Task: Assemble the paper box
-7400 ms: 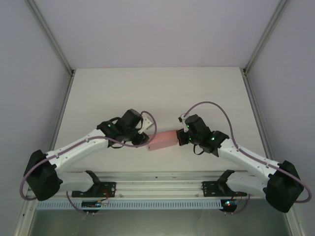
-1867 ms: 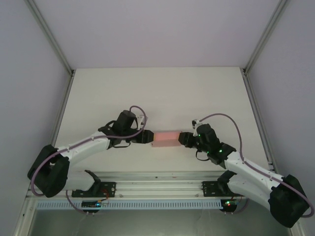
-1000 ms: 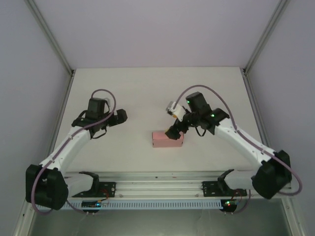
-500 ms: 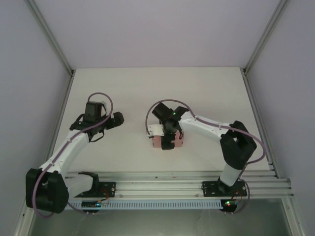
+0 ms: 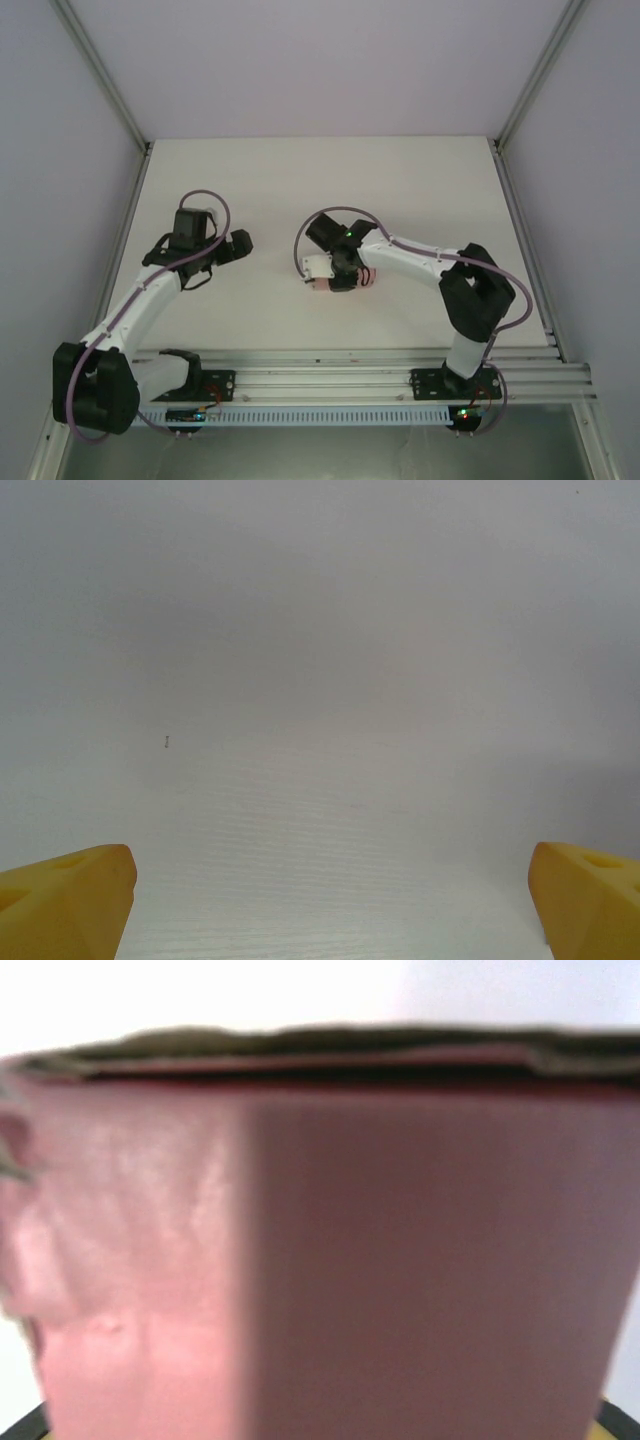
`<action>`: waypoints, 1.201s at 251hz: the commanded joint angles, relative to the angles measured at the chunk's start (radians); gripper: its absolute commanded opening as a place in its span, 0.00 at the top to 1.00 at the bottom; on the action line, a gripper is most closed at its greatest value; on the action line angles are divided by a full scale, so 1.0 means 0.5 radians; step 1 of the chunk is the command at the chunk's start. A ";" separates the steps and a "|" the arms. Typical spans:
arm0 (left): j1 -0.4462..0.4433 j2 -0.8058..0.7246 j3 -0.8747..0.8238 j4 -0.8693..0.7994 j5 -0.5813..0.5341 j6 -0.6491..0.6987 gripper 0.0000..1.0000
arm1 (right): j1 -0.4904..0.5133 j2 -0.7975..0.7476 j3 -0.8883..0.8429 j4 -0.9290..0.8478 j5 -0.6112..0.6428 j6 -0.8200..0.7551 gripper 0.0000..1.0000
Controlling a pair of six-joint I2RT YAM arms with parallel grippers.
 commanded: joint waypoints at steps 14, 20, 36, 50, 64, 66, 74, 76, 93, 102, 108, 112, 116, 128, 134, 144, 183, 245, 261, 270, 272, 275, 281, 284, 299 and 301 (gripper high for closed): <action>0.013 -0.078 -0.014 0.020 -0.001 0.027 0.00 | 0.010 -0.154 -0.050 0.326 0.407 -0.011 0.67; 0.012 -0.085 -0.018 0.023 0.000 0.024 0.00 | 0.008 -0.157 -0.076 0.431 0.464 -0.029 0.67; 0.013 -0.092 -0.024 0.026 -0.009 0.024 0.00 | 0.002 -0.147 -0.136 0.738 0.634 -0.108 0.65; 0.013 -0.095 -0.030 0.026 -0.014 0.024 0.00 | -0.006 -0.108 -0.253 1.003 0.745 -0.201 0.66; 0.013 -0.091 -0.030 0.026 -0.017 0.025 0.01 | -0.016 -0.054 -0.300 1.228 0.802 -0.265 0.62; 0.012 -0.093 -0.031 0.026 -0.017 0.024 0.01 | -0.019 -0.047 -0.306 1.255 0.803 -0.275 0.61; 0.013 -0.092 -0.030 0.025 -0.017 0.024 0.00 | -0.029 -0.012 -0.326 1.362 0.802 -0.307 0.58; 0.013 -0.092 -0.031 0.026 -0.017 0.021 0.00 | -0.031 -0.005 -0.330 1.389 0.796 -0.312 0.58; 0.013 -0.089 -0.031 0.027 -0.021 0.026 0.01 | -0.049 0.068 -0.362 1.579 0.735 -0.373 0.59; 0.014 -0.088 -0.032 0.026 -0.022 0.026 0.00 | -0.053 0.114 -0.361 1.628 0.731 -0.406 0.58; 0.013 -0.089 -0.032 0.023 -0.025 0.025 0.00 | -0.056 0.149 -0.353 1.646 0.744 -0.424 0.57; 0.013 -0.090 -0.032 0.023 -0.023 0.026 0.00 | -0.057 0.174 -0.344 1.645 0.756 -0.434 0.57; 0.015 -0.088 -0.033 0.023 -0.022 0.025 0.00 | -0.054 0.198 -0.331 1.638 0.773 -0.439 0.57; 0.013 -0.088 -0.034 0.023 -0.022 0.030 0.00 | -0.051 0.259 -0.299 1.601 0.826 -0.441 0.55; 0.013 -0.090 -0.034 0.021 -0.022 0.033 0.00 | -0.048 0.281 -0.290 1.581 0.839 -0.442 0.54; 0.014 -0.090 -0.034 0.014 -0.029 0.035 0.00 | -0.043 0.299 -0.295 1.548 0.832 -0.442 0.50; 0.013 -0.087 -0.040 0.021 -0.041 0.039 0.00 | -0.012 0.260 -0.314 1.293 0.727 -0.187 0.05; 0.013 -0.086 -0.031 0.028 -0.041 0.049 0.00 | 0.078 0.085 -0.263 0.855 0.530 0.030 0.02; 0.012 -0.088 -0.035 0.031 -0.038 0.057 0.00 | 0.084 0.021 -0.213 0.723 0.431 0.104 0.02; 0.013 -0.093 -0.036 0.032 -0.041 0.057 0.01 | 0.086 -0.020 -0.190 0.674 0.387 0.161 0.02; 0.013 -0.095 -0.036 0.032 -0.041 0.057 0.00 | 0.085 -0.032 -0.183 0.665 0.378 0.175 0.02; 0.013 -0.096 -0.035 0.034 -0.042 0.057 0.00 | 0.080 -0.044 -0.176 0.648 0.371 0.199 0.02; 0.013 -0.099 -0.036 0.035 -0.042 0.057 0.00 | 0.075 -0.075 -0.164 0.611 0.351 0.244 0.02; 0.013 -0.100 -0.034 0.037 -0.042 0.059 0.00 | 0.072 -0.091 -0.164 0.595 0.341 0.265 0.02; 0.013 -0.106 -0.034 0.047 -0.053 0.060 0.00 | 0.043 -0.197 -0.164 0.568 0.307 0.380 0.02; 0.013 -0.108 -0.029 0.047 -0.054 0.060 0.00 | 0.038 -0.213 -0.164 0.570 0.301 0.395 0.02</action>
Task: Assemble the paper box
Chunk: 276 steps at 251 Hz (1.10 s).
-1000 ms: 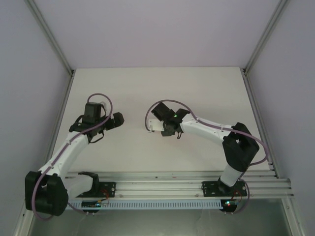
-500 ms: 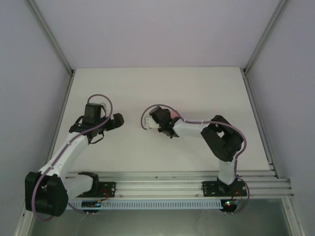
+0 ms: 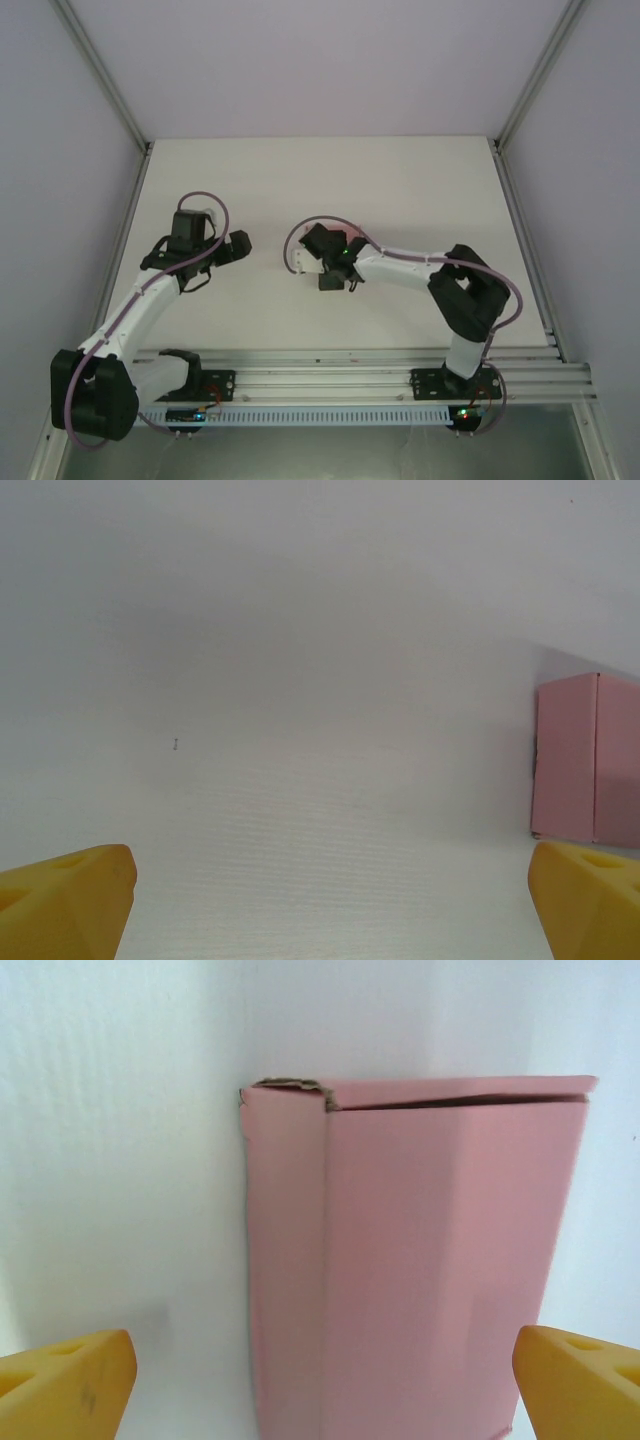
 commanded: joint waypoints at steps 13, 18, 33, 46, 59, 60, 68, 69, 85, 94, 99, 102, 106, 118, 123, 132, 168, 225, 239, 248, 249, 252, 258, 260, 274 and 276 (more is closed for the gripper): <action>0.013 -0.052 -0.001 0.059 -0.044 0.043 0.00 | -0.096 -0.344 0.089 -0.225 -0.204 0.401 0.02; 0.014 -0.053 0.001 0.065 -0.053 0.048 0.00 | -0.124 -0.389 0.091 -0.225 -0.228 0.450 0.02; 0.014 -0.054 0.006 0.100 -0.116 0.071 0.00 | -0.237 -0.533 0.078 -0.218 -0.328 0.598 0.02; 0.015 -0.059 -0.014 0.171 -0.218 0.101 0.00 | -0.375 -0.671 0.019 -0.166 -0.415 0.770 0.02; 0.017 -0.064 -0.071 0.331 -0.332 0.192 0.00 | -0.548 -0.817 -0.095 -0.035 -0.467 0.930 0.02; 0.011 -0.066 -0.077 0.344 -0.343 0.199 0.00 | -0.563 -0.827 -0.108 -0.022 -0.468 0.942 0.02; 0.017 -0.065 -0.126 0.449 -0.476 0.234 0.00 | -0.671 -0.918 -0.210 0.087 -0.452 1.025 0.02; 0.017 -0.065 -0.133 0.462 -0.495 0.235 0.00 | -0.685 -0.930 -0.222 0.103 -0.450 1.037 0.02; 0.024 -0.062 -0.266 0.754 -0.767 0.345 0.00 | -0.902 -1.106 -0.483 0.387 -0.390 1.139 0.02; 0.025 -0.057 -0.364 0.982 -0.855 0.476 0.00 | -1.016 -1.193 -0.663 0.591 -0.353 1.177 0.02; 0.029 -0.048 -0.421 1.110 -0.896 0.525 0.00 | -1.074 -1.235 -0.765 0.709 -0.325 1.217 0.02; 0.030 -0.045 -0.458 1.195 -0.920 0.552 0.01 | -1.108 -1.257 -0.828 0.783 -0.316 1.233 0.02; 0.032 -0.038 -0.506 1.312 -0.936 0.596 0.00 | -1.161 -1.284 -0.911 0.884 -0.310 1.262 0.02; 0.044 -0.008 -0.649 1.683 -0.949 0.744 0.00 | -1.309 -1.333 -1.143 1.187 -0.359 1.341 0.02; 0.051 0.013 -0.703 1.824 -0.952 0.795 0.01 | -1.371 -1.340 -1.224 1.298 -0.388 1.389 0.02; 0.067 0.062 -0.777 2.029 -0.951 0.872 0.00 | -1.470 -1.328 -1.352 1.459 -0.462 1.451 0.01; 0.182 0.367 -0.850 2.388 -0.772 0.932 0.00 | -1.645 -1.096 -1.604 1.988 -0.546 1.492 0.01; 0.305 0.553 -0.938 2.770 -0.447 1.054 0.01 | -1.716 -0.366 -1.672 2.779 -0.668 1.506 0.02; 0.377 0.699 -1.081 3.162 -0.432 0.983 0.01 | -1.725 -0.427 -1.650 2.633 -0.598 1.532 0.01; 0.402 0.865 -1.148 3.444 -0.431 0.957 0.00 | -1.767 -0.472 -1.612 2.490 -0.659 1.525 0.01; 0.402 0.886 -1.151 3.487 -0.431 0.961 0.00 | -1.773 -0.469 -1.609 2.484 -0.664 1.526 0.01; 0.404 0.954 -1.162 3.611 -0.436 0.969 0.00 | -1.787 -0.455 -1.599 2.479 -0.687 1.535 0.01; 0.404 1.054 -1.175 3.783 -0.443 0.984 0.01 | -1.802 -0.410 -1.581 2.525 -0.731 1.576 0.01; 0.404 1.069 -1.177 3.801 -0.438 0.987 0.00 | -1.806 -0.394 -1.572 2.539 -0.731 1.600 0.01; 0.410 0.907 -1.132 3.409 -0.446 0.945 0.00 | -1.820 -0.423 -1.501 2.350 -0.705 1.624 0.01; 0.415 0.875 -1.111 3.316 -0.451 0.929 0.00 | -1.819 -0.432 -1.493 2.321 -0.700 1.603 0.01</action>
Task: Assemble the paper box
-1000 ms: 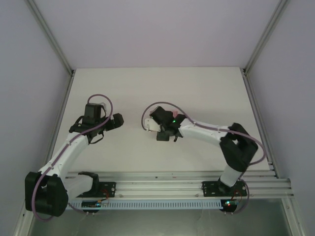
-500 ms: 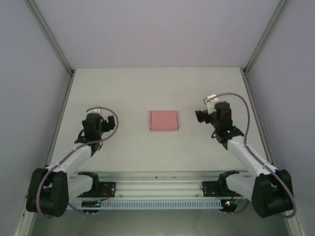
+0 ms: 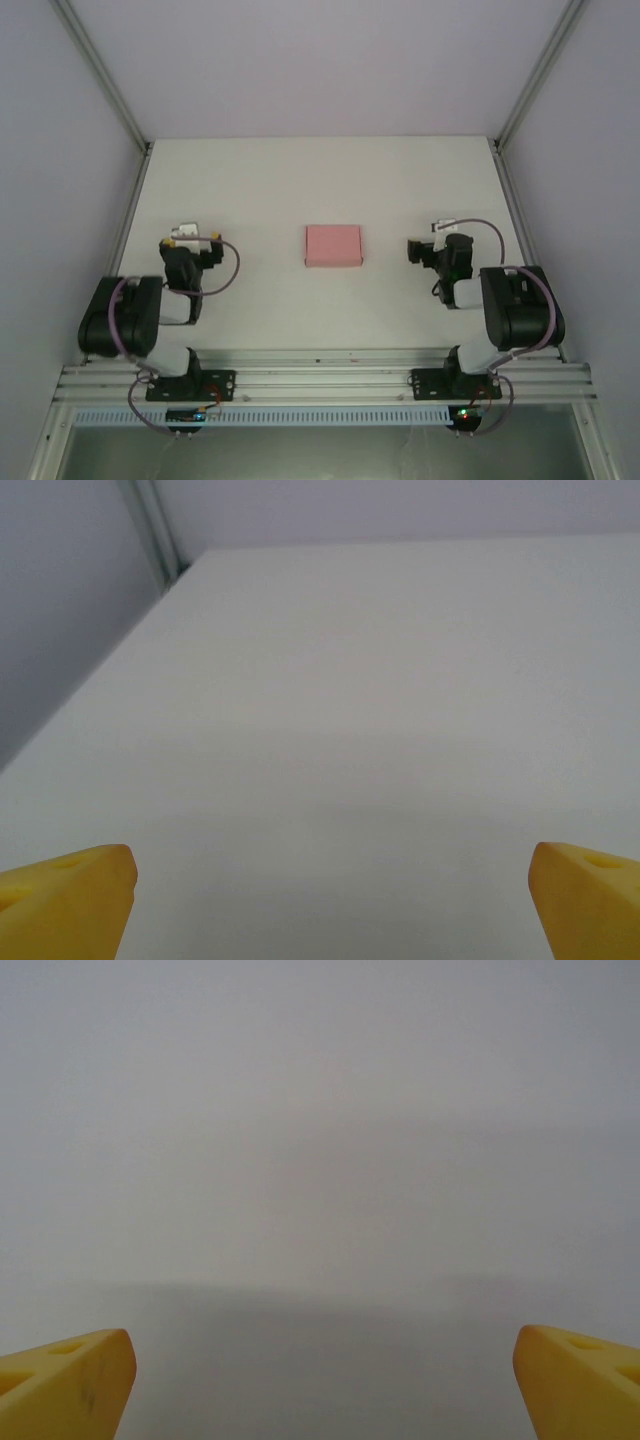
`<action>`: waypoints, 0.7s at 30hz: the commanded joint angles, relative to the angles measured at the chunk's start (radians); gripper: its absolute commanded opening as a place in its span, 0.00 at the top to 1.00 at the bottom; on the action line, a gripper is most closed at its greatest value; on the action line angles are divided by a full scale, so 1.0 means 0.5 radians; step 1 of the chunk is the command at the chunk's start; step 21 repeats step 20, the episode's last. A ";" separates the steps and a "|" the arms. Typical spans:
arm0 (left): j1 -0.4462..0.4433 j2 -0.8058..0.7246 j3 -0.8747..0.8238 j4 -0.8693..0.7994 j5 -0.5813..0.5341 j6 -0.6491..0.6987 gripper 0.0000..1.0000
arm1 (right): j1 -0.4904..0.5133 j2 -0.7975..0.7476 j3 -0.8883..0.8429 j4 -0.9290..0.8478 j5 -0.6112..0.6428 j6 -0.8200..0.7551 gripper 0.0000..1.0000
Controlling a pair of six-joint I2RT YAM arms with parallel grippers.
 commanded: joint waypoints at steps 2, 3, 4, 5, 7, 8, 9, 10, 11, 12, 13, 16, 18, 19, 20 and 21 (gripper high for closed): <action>0.068 -0.107 0.095 -0.084 0.070 -0.103 0.01 | -0.054 -0.019 0.123 -0.026 -0.062 0.083 0.01; 0.103 -0.011 0.177 -0.072 0.030 -0.148 0.00 | -0.056 0.016 0.095 0.101 -0.071 0.121 0.01; 0.091 0.017 0.262 -0.217 0.057 -0.116 0.00 | -0.052 0.013 0.097 0.081 -0.068 0.126 0.01; 0.074 -0.037 0.354 -0.491 0.091 -0.094 0.00 | -0.053 -0.007 0.113 0.013 -0.059 0.116 0.01; 0.074 0.026 0.297 -0.241 0.095 -0.076 0.00 | -0.051 0.011 0.094 0.096 -0.051 0.104 0.01; 0.074 -0.009 0.318 -0.365 0.093 -0.088 0.00 | -0.051 0.006 0.099 0.066 -0.051 0.105 0.01; 0.077 -0.038 0.339 -0.440 0.098 -0.094 0.00 | -0.052 -0.001 0.107 0.038 -0.051 0.107 0.01; 0.074 -0.001 0.312 -0.332 0.094 -0.084 0.00 | -0.051 0.004 0.101 0.058 -0.059 0.107 0.01; 0.076 0.001 0.308 -0.306 0.098 -0.083 0.00 | -0.051 0.009 0.098 0.070 -0.063 0.106 0.01; 0.075 -0.021 0.325 -0.382 0.097 -0.091 0.00 | -0.051 0.005 0.104 0.048 -0.066 0.107 0.01; 0.076 -0.024 0.329 -0.403 0.096 -0.092 0.01 | -0.052 0.004 0.103 0.051 -0.068 0.107 0.01; 0.074 -0.024 0.327 -0.394 0.096 -0.088 0.00 | -0.051 0.007 0.105 0.049 -0.073 0.110 0.01; 0.074 -0.018 0.321 -0.372 0.095 -0.088 0.00 | -0.051 0.008 0.103 0.049 -0.073 0.110 0.01; 0.074 -0.022 0.325 -0.385 0.095 -0.088 0.00 | -0.051 0.008 0.102 0.052 -0.071 0.111 0.01; 0.073 -0.020 0.325 -0.381 0.096 -0.087 0.00 | -0.053 0.007 0.103 0.052 -0.069 0.111 0.01; 0.073 -0.020 0.325 -0.381 0.096 -0.087 0.00 | -0.053 0.007 0.103 0.052 -0.069 0.111 0.01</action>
